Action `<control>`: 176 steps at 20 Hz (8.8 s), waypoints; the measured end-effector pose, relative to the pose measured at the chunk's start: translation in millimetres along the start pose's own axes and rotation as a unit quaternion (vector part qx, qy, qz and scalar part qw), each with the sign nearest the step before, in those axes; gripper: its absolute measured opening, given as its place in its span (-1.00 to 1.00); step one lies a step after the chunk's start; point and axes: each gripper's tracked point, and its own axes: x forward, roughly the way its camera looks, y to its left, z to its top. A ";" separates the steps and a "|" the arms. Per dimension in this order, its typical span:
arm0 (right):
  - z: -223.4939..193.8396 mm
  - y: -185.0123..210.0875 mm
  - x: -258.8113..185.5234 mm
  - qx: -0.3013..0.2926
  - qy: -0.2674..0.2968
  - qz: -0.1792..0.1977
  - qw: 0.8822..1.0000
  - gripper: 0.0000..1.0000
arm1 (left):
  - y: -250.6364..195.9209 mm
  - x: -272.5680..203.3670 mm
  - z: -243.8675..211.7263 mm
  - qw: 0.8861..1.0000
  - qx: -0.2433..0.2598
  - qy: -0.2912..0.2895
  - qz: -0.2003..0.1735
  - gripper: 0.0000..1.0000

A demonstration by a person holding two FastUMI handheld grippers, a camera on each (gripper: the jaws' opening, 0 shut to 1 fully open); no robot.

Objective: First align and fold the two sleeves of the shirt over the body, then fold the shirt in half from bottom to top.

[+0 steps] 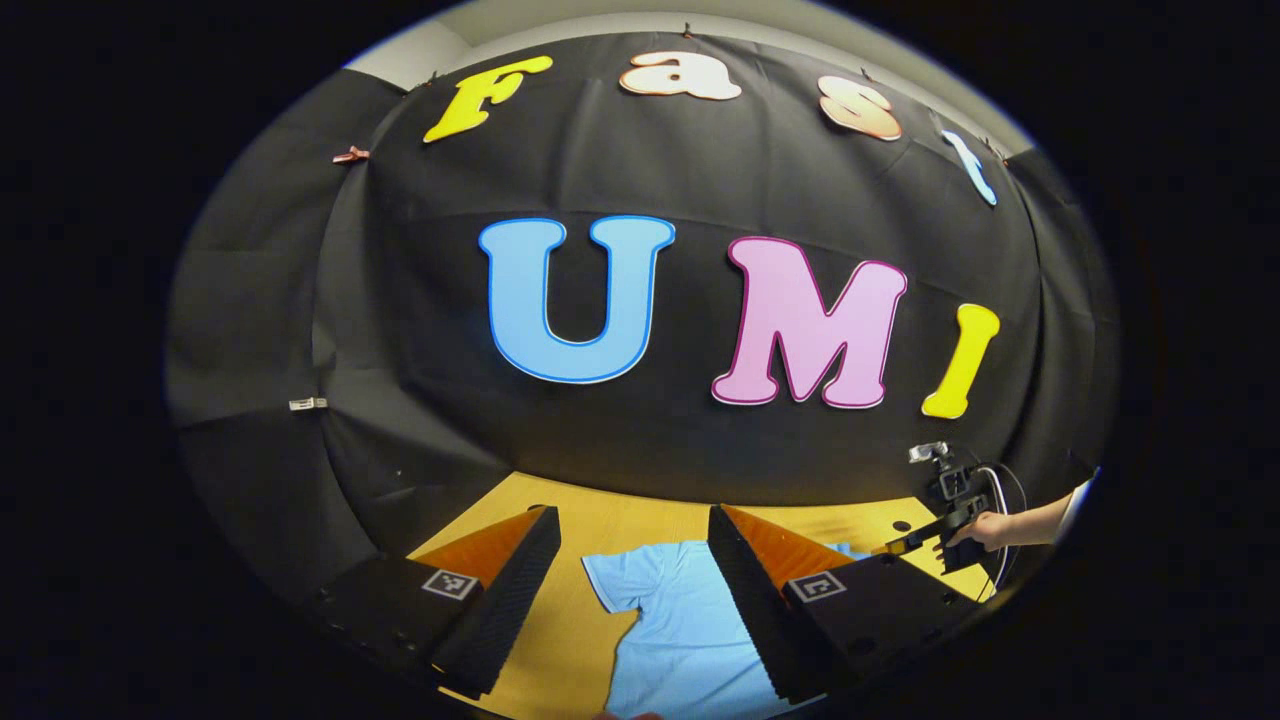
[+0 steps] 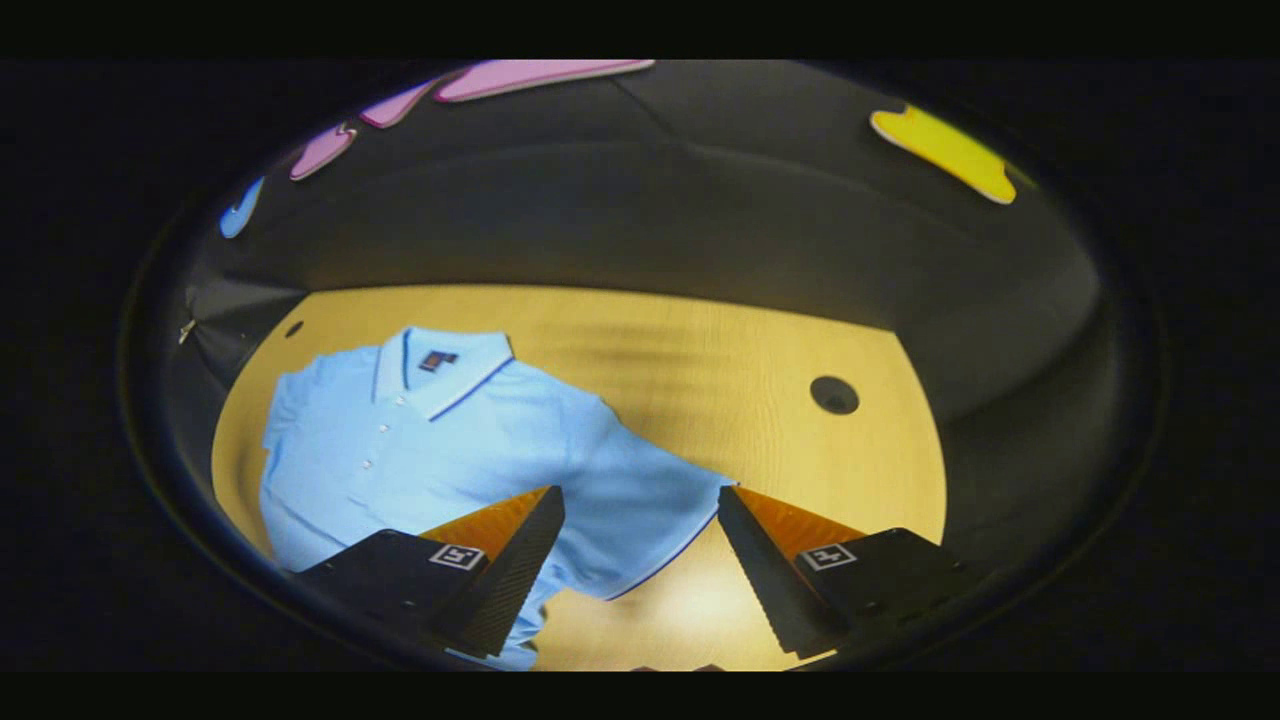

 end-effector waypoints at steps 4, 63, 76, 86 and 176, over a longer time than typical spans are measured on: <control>-21.6 -2.6 30.6 0.016 0.038 -0.001 0.999 0.96 | -19.6 10.5 -10.9 0.999 0.029 0.018 -0.011 0.94; -83.7 9.8 -146.0 0.166 -0.070 0.073 0.981 0.20 | 44.8 300.6 -313.7 0.931 0.040 0.362 0.013 0.80; -84.6 14.9 -141.3 0.157 -0.070 0.099 0.980 0.20 | -33.4 276.2 -251.9 0.944 0.047 0.311 -0.100 -0.88; -100.0 39.4 -137.3 0.136 -0.054 0.119 0.982 0.22 | -58.9 250.9 -319.5 0.911 0.095 0.391 -0.096 -0.42; 59.9 105.1 49.7 0.092 -0.049 0.111 0.988 -0.33 | -33.0 348.4 -273.3 0.942 0.044 0.329 -0.051 0.35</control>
